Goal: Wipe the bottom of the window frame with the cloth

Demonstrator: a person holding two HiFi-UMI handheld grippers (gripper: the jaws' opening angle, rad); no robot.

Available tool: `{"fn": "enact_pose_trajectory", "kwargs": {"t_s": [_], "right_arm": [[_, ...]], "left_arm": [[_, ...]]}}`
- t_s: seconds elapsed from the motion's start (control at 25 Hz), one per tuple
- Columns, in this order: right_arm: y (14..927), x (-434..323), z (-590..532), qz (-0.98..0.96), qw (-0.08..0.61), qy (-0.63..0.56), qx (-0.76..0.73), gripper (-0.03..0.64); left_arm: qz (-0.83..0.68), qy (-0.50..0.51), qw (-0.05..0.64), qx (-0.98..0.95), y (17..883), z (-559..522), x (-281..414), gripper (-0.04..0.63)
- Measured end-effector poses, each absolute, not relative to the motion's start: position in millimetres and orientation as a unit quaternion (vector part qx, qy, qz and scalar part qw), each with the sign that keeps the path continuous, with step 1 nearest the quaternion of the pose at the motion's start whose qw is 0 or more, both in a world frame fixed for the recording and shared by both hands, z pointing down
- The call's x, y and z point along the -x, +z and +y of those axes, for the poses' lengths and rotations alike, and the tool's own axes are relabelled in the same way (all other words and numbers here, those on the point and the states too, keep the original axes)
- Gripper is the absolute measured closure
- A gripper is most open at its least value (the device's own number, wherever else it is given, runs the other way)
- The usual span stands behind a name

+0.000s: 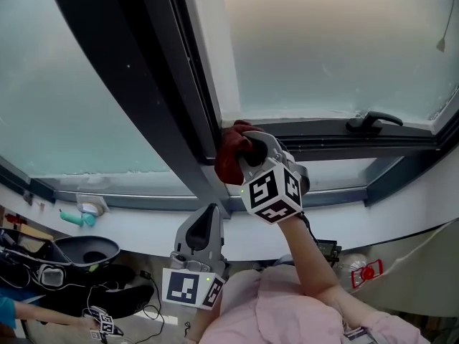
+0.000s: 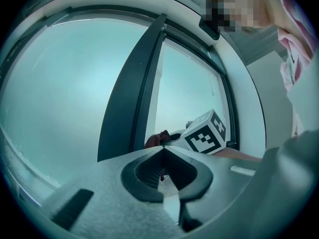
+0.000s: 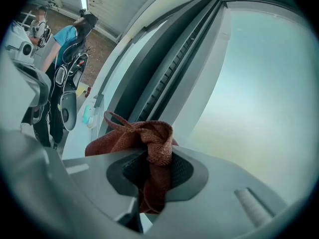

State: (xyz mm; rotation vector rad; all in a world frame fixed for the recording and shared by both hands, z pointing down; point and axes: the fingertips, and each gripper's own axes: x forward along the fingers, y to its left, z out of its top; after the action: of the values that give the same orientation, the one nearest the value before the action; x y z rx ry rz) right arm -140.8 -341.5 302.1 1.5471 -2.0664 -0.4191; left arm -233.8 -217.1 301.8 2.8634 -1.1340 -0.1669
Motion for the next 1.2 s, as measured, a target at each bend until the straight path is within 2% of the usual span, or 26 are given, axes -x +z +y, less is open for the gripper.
{"fn": "enact_pose_trajectory", "kwargs": {"t_s": [1.2], "right_arm": [[302,74,-315,-0.731,0.238,-0.125,-0.627,0.545]], "left_arm": [[-0.335,-0.044,0.03,-0.941,302,-200,208,0.597]]}}
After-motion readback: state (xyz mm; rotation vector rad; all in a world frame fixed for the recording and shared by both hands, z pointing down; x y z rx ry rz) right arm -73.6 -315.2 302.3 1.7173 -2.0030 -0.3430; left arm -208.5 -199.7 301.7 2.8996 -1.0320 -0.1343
